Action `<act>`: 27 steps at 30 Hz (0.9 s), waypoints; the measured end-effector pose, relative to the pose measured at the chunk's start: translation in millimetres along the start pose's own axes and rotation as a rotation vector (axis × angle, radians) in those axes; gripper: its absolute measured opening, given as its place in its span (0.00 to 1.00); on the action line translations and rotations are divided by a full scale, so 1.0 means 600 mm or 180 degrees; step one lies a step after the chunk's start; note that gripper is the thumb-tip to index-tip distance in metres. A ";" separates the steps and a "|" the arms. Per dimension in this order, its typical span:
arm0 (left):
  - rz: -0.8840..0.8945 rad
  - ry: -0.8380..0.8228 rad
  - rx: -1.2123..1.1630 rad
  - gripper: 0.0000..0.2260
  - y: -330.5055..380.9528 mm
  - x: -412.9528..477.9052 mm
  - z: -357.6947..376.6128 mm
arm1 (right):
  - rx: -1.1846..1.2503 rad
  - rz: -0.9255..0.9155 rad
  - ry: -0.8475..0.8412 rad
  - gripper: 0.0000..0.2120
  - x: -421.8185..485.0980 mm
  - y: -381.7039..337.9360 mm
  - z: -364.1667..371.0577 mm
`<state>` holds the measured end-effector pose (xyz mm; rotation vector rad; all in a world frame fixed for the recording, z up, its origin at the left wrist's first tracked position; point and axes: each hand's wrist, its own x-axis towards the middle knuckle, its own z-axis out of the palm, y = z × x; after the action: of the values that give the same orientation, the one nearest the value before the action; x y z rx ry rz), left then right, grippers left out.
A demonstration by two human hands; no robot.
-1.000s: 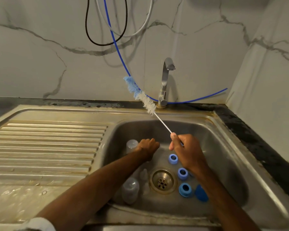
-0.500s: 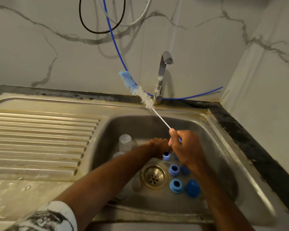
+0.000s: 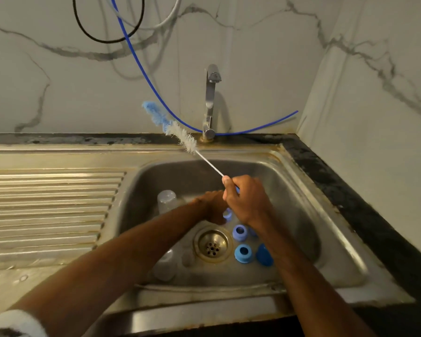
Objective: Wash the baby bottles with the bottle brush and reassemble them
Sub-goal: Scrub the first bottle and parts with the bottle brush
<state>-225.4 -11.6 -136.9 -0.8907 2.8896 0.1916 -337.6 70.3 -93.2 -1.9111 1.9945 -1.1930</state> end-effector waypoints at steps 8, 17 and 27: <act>-0.0878 0.1087 -0.3883 0.13 -0.035 -0.193 -0.073 | 0.0166 -0.0136 -0.0093 0.26 -0.043 -0.049 -0.012; -0.1133 0.1732 -0.6681 0.16 -0.062 -0.248 -0.110 | 0.0174 0.0012 -0.0238 0.23 -0.124 -0.076 -0.074; -0.1007 0.2944 -0.7713 0.15 -0.149 -0.249 -0.104 | -0.0046 0.0362 -0.0126 0.27 -0.135 -0.037 -0.071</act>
<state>-56.7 -12.0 -61.5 0.6103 -0.4161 -1.7918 -330.1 163.6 -84.3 -1.7864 2.0658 -1.1069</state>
